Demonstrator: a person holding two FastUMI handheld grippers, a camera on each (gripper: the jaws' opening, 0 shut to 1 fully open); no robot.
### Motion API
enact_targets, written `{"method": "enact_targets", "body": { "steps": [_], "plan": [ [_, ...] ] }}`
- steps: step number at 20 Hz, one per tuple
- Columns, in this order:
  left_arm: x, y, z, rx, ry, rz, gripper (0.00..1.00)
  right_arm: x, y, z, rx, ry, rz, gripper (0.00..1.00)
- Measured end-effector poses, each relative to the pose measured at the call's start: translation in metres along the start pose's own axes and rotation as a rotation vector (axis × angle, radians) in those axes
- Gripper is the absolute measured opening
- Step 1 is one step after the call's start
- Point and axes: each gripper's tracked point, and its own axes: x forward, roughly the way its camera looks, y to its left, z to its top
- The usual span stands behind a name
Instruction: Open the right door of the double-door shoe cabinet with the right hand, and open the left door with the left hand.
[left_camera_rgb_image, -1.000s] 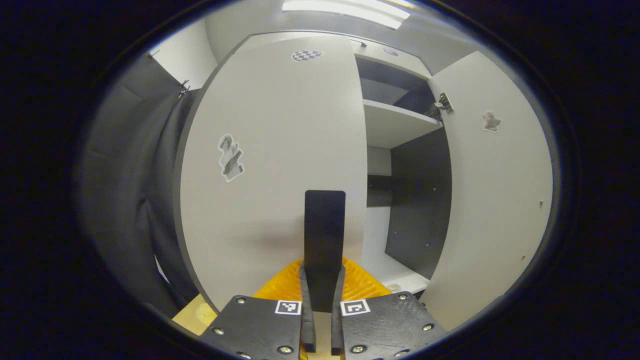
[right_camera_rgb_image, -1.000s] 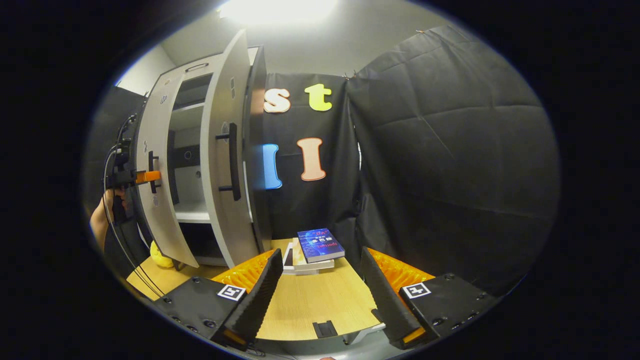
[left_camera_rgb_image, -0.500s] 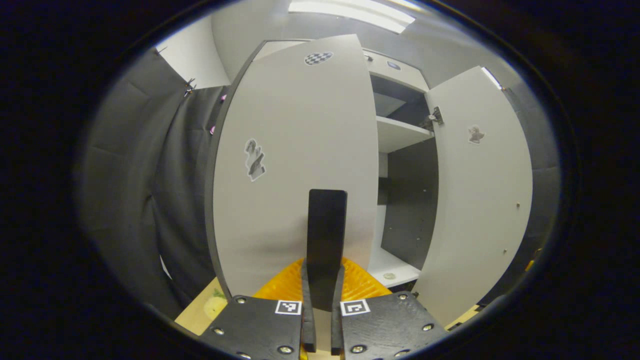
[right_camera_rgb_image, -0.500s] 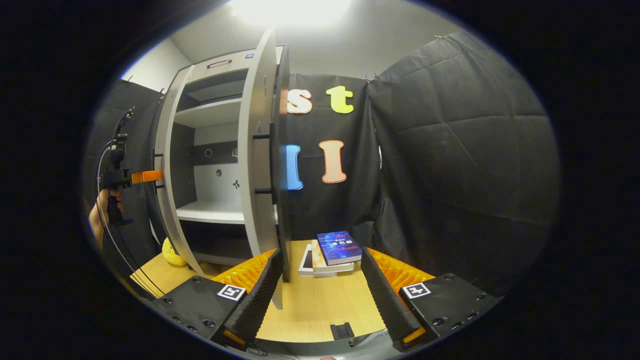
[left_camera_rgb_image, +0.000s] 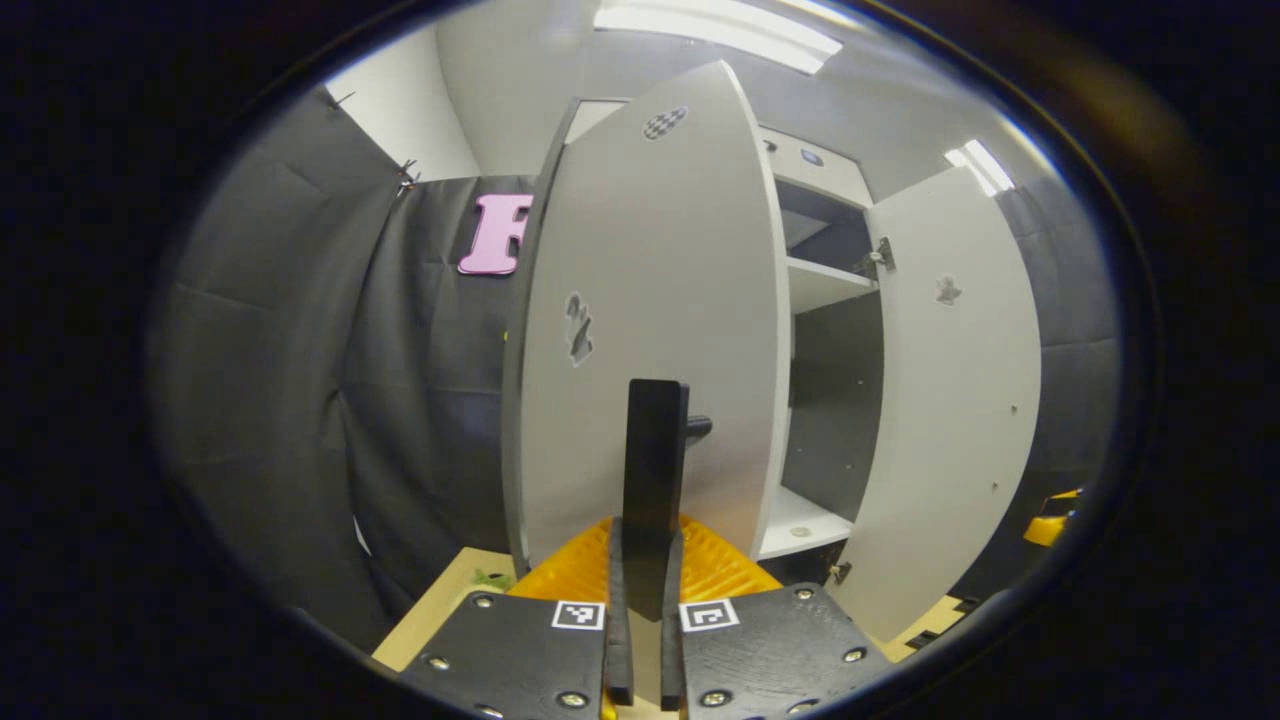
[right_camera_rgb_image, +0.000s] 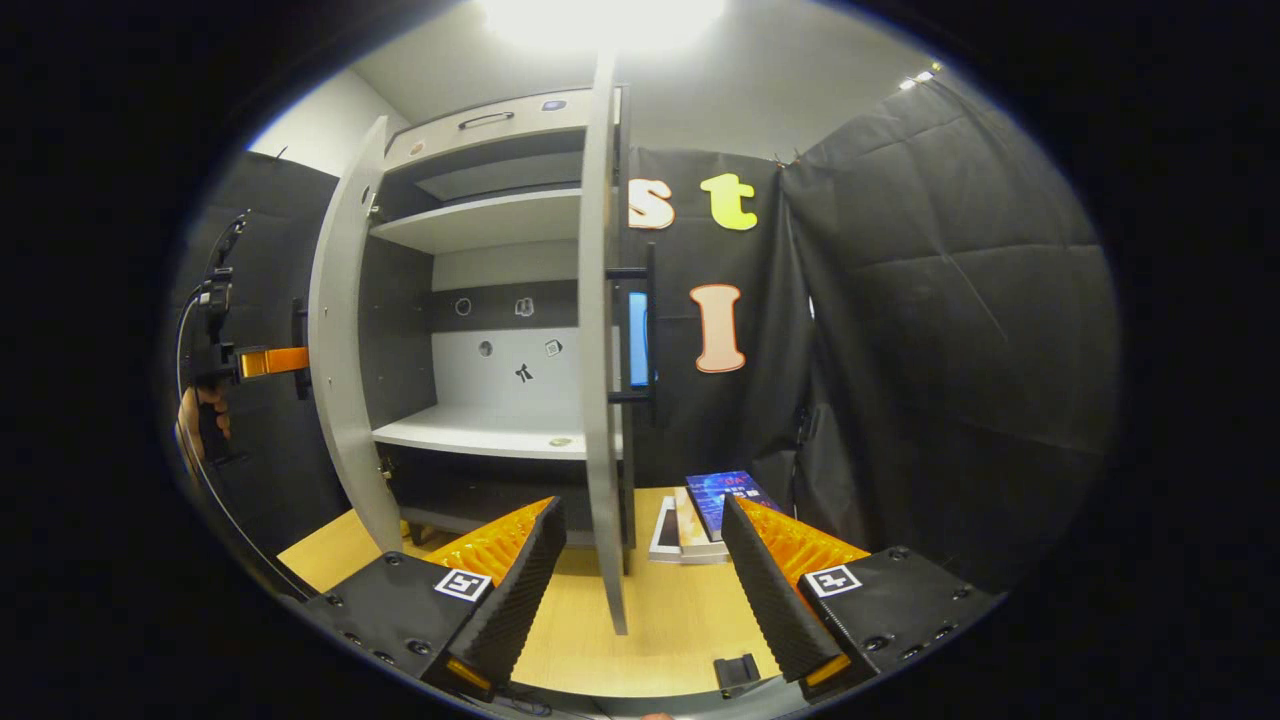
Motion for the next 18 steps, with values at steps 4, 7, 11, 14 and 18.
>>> {"method": "enact_targets", "body": {
  "steps": [4,7,11,14,18],
  "plan": [
    [-0.005,0.010,0.002,-0.007,0.000,0.020,0.12,0.014,0.029,0.001,-0.015,-0.002,0.043,0.98],
    [-0.008,0.022,0.003,0.001,-0.005,0.038,0.12,0.018,0.050,-0.004,-0.020,0.009,0.073,0.98],
    [-0.013,0.035,0.001,0.009,0.008,0.067,0.11,0.023,0.069,-0.010,-0.046,0.016,0.087,0.98],
    [-0.016,0.053,0.002,0.058,0.005,0.108,0.11,0.025,0.087,-0.007,-0.055,0.012,0.103,0.98],
    [-0.020,0.091,0.008,0.119,-0.021,0.213,0.05,0.024,0.103,0.000,-0.072,-0.005,0.105,0.98]
  ]
}}
